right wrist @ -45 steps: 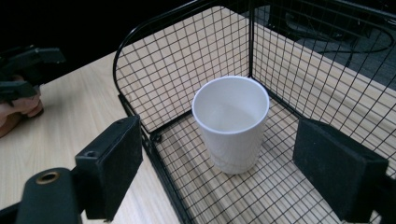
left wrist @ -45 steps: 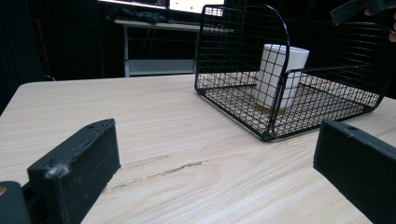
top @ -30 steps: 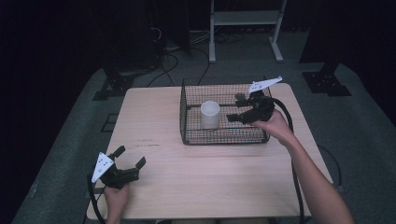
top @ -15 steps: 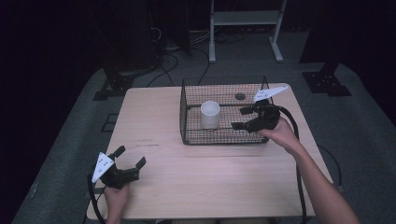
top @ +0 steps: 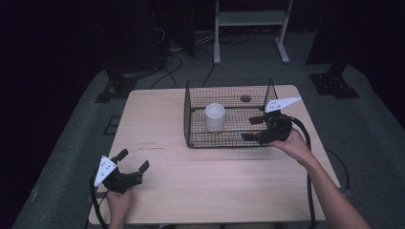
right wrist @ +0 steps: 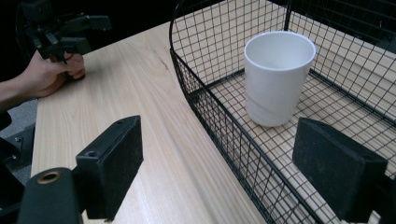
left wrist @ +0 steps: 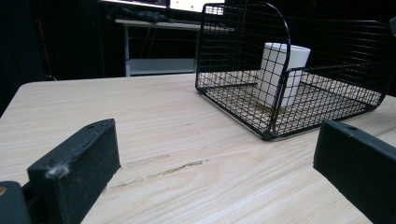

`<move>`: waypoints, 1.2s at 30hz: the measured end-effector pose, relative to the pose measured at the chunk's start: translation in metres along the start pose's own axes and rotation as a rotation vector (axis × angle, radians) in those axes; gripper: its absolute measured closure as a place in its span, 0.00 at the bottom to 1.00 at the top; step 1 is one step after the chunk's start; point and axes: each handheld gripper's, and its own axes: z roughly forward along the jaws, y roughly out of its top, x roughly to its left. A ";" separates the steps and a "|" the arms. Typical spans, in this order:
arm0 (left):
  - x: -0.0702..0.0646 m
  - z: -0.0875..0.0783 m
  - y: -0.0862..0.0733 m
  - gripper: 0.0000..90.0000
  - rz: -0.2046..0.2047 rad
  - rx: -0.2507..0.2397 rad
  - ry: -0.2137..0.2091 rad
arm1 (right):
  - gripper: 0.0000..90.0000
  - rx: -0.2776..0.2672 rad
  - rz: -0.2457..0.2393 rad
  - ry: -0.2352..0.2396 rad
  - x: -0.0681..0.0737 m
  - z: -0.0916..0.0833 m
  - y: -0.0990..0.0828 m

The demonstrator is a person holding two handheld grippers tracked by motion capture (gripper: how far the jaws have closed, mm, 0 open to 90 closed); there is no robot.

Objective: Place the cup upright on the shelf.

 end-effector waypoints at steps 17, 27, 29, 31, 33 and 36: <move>0.000 0.000 0.000 0.00 0.001 0.000 0.001 | 0.17 -0.021 0.008 0.022 0.013 -0.007 -0.025; 0.000 0.000 0.000 0.00 0.002 0.001 0.001 | 0.17 -0.025 0.027 0.019 0.016 -0.011 -0.044; 0.000 0.000 0.000 0.00 0.002 0.001 0.001 | 0.17 -0.023 0.028 0.016 0.017 -0.012 -0.049; -0.001 0.000 0.000 0.00 0.002 0.001 0.001 | 0.17 -0.027 0.033 0.018 0.017 -0.012 -0.053; 0.000 0.000 0.000 0.00 0.002 0.001 0.001 | 0.17 -0.025 0.035 0.016 0.019 -0.013 -0.057; -0.001 0.000 0.000 0.00 0.003 0.002 0.002 | 0.17 -0.018 0.037 0.010 0.020 -0.012 -0.063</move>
